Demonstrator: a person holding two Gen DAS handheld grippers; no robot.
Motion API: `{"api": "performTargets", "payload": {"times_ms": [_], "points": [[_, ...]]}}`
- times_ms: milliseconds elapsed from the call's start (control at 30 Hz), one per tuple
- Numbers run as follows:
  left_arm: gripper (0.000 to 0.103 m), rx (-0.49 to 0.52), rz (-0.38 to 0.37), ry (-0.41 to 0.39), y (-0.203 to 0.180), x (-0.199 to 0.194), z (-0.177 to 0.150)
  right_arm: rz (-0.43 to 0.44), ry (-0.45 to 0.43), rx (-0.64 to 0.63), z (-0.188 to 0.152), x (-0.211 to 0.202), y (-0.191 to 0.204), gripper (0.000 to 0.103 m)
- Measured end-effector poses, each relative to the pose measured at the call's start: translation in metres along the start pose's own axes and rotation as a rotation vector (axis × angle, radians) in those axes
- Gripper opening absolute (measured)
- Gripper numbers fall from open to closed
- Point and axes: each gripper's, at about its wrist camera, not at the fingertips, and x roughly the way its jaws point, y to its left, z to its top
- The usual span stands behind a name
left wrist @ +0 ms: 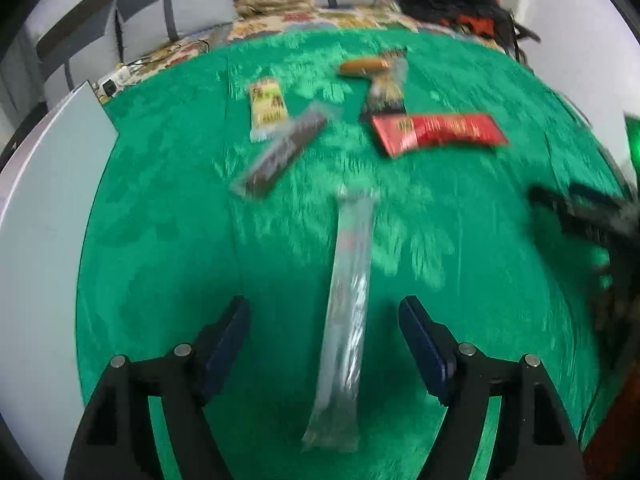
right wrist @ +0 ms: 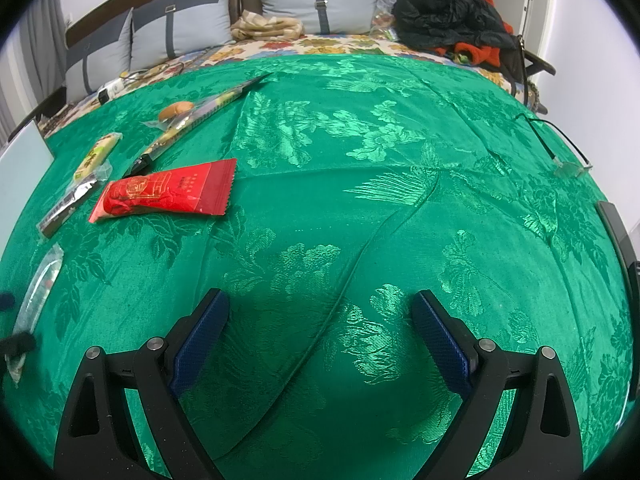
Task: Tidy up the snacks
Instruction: 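Lift the clear tube with the left tool while the right tool grasps the red wrapper, then carry both snacks into the white box and open both tools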
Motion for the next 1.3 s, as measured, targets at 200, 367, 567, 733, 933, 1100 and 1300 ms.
{"api": "performTargets", "payload": {"times_ms": [200, 367, 567, 733, 933, 1100, 1300], "points": [[0.018, 0.008, -0.027, -0.010, -0.001, 0.006, 0.001, 0.240, -0.054, -0.230, 0.035, -0.033, 0.004, 0.092], [0.018, -0.132, -0.104, -0.031, 0.022, -0.008, -0.021, 0.323, 0.101, -0.655, 0.081, -0.011, 0.076, 0.092], [0.018, -0.226, -0.164, -0.069, 0.043, -0.044, -0.061, 0.240, 0.209, -0.756, 0.087, 0.045, 0.127, 0.076], [0.018, -0.256, -0.207, -0.116, 0.056, -0.069, -0.074, 0.282, 0.280, -0.609, 0.097, 0.032, 0.098, 0.015], [0.018, -0.343, -0.287, -0.186, 0.073, -0.097, -0.079, 0.369, 0.330, -0.226, 0.086, 0.009, 0.039, 0.014], [0.018, -0.409, -0.323, -0.293, 0.105, -0.147, -0.080, 0.534, 0.302, -0.018, 0.088, -0.020, 0.047, 0.013], [0.018, -0.510, -0.191, -0.382, 0.191, -0.206, -0.102, 0.859, 0.242, -0.005, 0.117, -0.093, 0.168, 0.013]]}}
